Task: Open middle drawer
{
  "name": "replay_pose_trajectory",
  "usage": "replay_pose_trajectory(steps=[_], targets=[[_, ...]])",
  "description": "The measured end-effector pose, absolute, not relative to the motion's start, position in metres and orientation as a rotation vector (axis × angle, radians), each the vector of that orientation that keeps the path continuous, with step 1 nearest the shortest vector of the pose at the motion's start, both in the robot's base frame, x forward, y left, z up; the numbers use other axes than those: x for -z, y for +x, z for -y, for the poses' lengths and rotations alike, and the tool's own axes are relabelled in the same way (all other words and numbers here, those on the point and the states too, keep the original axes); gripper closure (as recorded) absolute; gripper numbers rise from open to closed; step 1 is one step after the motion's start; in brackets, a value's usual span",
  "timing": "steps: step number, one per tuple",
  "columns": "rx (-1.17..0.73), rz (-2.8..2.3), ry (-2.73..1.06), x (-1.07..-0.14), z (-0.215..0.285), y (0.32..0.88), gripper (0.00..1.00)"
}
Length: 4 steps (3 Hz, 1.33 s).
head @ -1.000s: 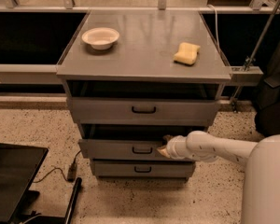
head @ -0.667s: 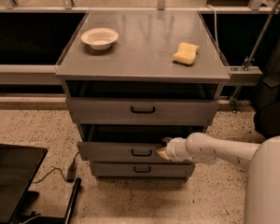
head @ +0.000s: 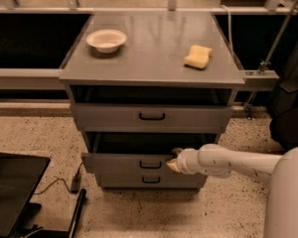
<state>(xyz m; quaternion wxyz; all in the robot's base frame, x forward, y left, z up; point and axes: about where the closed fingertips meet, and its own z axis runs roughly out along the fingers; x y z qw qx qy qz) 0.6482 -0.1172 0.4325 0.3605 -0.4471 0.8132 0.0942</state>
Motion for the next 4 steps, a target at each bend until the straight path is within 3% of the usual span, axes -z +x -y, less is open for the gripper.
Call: replay_pose_trajectory(steps=[4], targets=[[-0.244, -2.125, -1.107, -0.434, 0.116, 0.611, 1.0]])
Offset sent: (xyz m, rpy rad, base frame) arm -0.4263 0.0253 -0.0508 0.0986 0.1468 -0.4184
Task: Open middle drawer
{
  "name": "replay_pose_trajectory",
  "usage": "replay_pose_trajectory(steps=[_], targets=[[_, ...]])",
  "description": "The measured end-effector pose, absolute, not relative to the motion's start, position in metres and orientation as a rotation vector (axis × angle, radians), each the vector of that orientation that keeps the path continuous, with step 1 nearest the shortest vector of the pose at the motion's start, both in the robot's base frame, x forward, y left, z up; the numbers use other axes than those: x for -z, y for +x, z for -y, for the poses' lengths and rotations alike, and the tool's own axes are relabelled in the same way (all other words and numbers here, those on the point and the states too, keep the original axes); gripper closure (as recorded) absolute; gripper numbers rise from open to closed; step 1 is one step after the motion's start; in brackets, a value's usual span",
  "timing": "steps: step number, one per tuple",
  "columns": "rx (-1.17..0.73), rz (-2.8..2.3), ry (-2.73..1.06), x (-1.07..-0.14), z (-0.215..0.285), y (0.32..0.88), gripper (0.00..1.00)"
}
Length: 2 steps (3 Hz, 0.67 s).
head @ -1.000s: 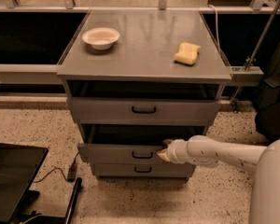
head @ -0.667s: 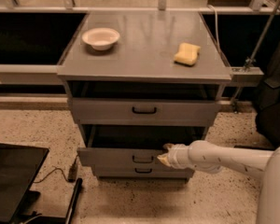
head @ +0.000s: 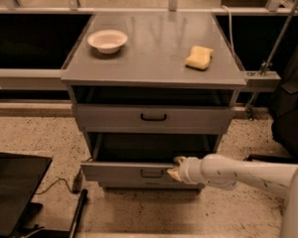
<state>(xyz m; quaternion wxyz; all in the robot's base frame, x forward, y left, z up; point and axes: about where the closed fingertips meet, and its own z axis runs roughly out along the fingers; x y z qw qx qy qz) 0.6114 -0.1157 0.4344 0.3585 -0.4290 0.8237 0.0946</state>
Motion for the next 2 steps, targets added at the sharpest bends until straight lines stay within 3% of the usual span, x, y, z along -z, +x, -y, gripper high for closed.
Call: replay_pose_trajectory(steps=[2], targets=[[-0.246, -2.148, -1.07, -0.434, 0.115, 0.583, 1.0]])
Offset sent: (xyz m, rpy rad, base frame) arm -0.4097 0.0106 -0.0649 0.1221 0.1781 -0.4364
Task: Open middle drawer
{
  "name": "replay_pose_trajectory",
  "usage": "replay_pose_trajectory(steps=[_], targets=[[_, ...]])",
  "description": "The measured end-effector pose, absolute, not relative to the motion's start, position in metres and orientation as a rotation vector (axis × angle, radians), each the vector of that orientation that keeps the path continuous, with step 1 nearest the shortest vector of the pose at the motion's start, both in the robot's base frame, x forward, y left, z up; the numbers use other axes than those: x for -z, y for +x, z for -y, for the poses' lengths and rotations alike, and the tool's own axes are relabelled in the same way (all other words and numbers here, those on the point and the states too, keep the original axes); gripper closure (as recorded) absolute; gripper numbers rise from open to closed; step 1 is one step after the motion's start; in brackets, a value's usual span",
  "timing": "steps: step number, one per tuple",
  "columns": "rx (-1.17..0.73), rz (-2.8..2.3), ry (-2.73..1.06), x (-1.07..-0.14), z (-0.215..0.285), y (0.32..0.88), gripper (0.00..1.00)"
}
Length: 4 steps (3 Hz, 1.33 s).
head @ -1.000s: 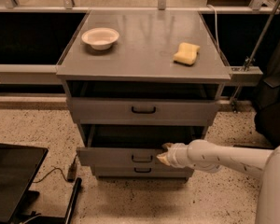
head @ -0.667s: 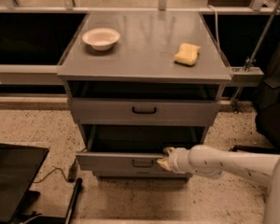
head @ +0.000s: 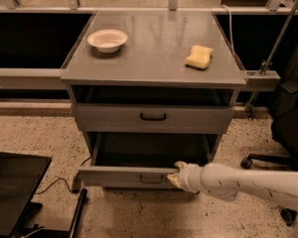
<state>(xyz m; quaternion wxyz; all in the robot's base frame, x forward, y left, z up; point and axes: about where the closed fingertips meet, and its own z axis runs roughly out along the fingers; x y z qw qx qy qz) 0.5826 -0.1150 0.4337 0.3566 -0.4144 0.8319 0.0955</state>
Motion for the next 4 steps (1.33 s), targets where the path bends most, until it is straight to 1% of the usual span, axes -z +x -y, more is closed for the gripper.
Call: replay_pose_trajectory(steps=[1, 2, 3, 4], targets=[[-0.248, -2.162, -1.048, -0.436, 0.114, 0.565, 1.0], [-0.248, -2.162, -1.048, -0.438, 0.114, 0.565, 1.0], [-0.251, -2.186, -1.01, -0.432, 0.114, 0.537, 1.0], [-0.251, -2.186, -1.01, -0.437, 0.114, 0.537, 1.0]])
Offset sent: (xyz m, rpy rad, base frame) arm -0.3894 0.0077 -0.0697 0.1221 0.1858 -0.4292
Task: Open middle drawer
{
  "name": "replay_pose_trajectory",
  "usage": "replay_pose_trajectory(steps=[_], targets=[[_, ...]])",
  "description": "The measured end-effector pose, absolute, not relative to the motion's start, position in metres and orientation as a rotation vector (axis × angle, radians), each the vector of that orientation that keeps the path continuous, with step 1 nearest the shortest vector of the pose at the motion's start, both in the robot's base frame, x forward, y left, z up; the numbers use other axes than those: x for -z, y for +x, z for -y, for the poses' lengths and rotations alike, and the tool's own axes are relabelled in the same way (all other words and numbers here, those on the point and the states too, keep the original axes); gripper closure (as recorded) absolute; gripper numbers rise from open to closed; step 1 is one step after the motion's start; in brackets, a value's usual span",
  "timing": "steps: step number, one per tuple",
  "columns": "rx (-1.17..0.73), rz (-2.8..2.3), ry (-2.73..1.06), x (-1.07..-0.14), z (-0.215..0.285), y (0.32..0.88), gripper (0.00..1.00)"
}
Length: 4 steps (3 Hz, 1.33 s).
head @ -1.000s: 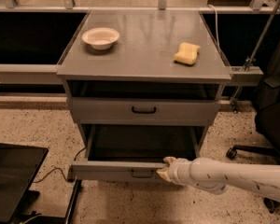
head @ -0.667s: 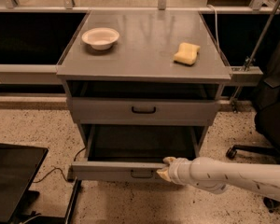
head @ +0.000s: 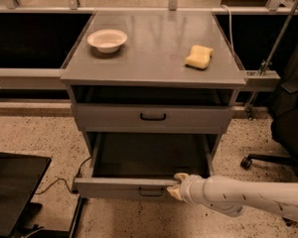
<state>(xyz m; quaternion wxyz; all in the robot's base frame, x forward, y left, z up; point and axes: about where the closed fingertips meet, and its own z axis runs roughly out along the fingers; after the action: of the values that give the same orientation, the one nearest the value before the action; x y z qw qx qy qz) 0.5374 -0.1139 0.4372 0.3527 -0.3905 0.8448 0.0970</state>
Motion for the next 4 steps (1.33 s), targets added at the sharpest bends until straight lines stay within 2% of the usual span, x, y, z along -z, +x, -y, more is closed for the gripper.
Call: replay_pose_trajectory(steps=[2, 3, 4], targets=[[-0.251, -2.195, -0.962, -0.446, 0.117, 0.534, 1.0], [-0.255, -2.22, -0.921, -0.438, 0.116, 0.502, 1.0], [-0.255, -2.22, -0.92, -0.443, 0.116, 0.502, 1.0]])
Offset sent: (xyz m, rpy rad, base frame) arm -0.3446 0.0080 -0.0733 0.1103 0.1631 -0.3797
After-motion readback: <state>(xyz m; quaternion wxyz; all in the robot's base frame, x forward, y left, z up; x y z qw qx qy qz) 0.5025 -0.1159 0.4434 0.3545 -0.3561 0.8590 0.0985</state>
